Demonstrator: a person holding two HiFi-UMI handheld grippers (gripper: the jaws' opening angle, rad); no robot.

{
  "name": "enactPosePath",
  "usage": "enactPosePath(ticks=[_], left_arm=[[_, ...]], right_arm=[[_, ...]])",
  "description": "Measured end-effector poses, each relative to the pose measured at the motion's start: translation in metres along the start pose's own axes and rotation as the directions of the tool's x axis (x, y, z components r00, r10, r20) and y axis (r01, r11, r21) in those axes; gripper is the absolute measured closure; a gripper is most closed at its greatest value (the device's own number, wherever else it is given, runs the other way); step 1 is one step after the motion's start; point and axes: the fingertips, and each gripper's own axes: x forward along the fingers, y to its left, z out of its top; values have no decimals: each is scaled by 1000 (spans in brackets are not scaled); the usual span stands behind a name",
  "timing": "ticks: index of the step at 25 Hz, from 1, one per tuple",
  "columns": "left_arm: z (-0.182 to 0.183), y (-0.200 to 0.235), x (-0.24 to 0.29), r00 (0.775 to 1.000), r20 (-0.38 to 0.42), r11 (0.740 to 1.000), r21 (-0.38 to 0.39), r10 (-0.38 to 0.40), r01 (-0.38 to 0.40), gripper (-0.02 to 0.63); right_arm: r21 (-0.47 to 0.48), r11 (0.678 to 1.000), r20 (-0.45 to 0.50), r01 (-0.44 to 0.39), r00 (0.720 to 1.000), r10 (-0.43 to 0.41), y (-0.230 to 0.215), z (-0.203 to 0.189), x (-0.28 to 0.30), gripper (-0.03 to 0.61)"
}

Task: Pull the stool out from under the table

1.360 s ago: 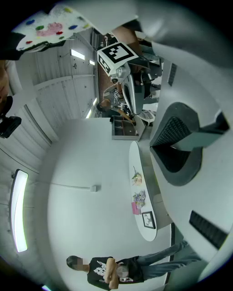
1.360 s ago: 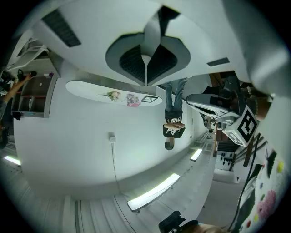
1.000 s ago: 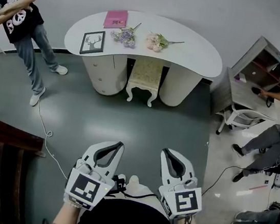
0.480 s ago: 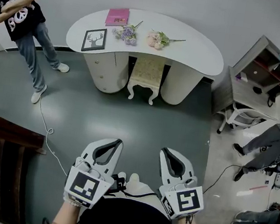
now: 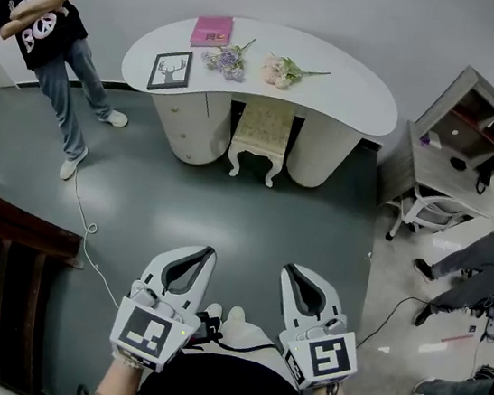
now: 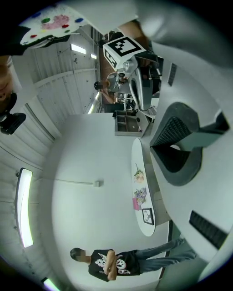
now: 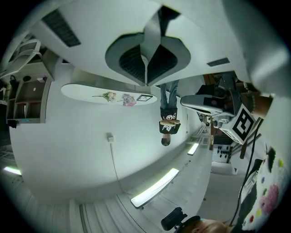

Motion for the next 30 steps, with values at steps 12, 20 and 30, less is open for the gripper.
enactPosePath(ticks=[12,20,30], left_arm=[[4,-23,-2,997,35,997,14,70,-71,597],[1,-22,7,996,41,997,13,78,-79,597],[16,6,49,997,70,999,30,41,-43,597]], right_arm=[[-76,997,17,-12,1000,13,-14,-8,-18,538],[-81,997,21,8,1000,-6,-32,-10,-13,538],[-85,995,30,44,999,-41,-55,4,23,538]])
